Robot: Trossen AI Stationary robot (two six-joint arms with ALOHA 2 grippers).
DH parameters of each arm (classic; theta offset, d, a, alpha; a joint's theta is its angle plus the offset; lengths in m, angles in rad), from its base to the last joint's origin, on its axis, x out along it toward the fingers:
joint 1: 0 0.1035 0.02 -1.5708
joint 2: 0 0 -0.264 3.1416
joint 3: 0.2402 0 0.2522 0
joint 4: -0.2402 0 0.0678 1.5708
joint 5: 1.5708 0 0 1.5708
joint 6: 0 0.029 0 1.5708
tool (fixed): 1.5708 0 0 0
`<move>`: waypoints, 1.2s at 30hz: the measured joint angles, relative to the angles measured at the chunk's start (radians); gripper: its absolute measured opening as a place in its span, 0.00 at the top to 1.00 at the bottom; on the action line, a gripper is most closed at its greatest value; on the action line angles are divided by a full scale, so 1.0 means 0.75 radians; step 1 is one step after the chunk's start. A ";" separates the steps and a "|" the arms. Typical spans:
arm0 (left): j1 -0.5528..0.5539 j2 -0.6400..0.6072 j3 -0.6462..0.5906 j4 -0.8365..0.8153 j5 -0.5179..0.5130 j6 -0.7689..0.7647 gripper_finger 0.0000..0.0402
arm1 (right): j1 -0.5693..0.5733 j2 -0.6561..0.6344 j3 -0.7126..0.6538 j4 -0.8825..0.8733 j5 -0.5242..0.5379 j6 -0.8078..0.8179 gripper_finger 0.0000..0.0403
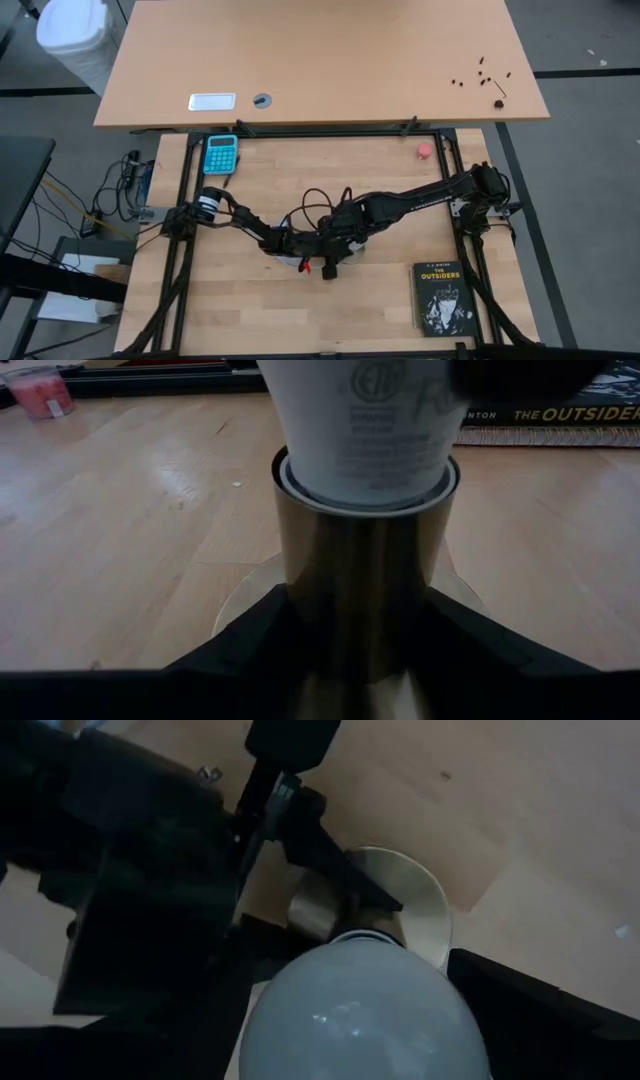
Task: Screw lightbulb
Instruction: Insert the lightbulb into the lamp
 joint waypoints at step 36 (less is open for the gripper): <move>-0.001 0.001 0.000 -0.003 -0.002 0.003 0.50 | -0.005 -0.014 0.004 0.034 -0.062 -1.292 0.13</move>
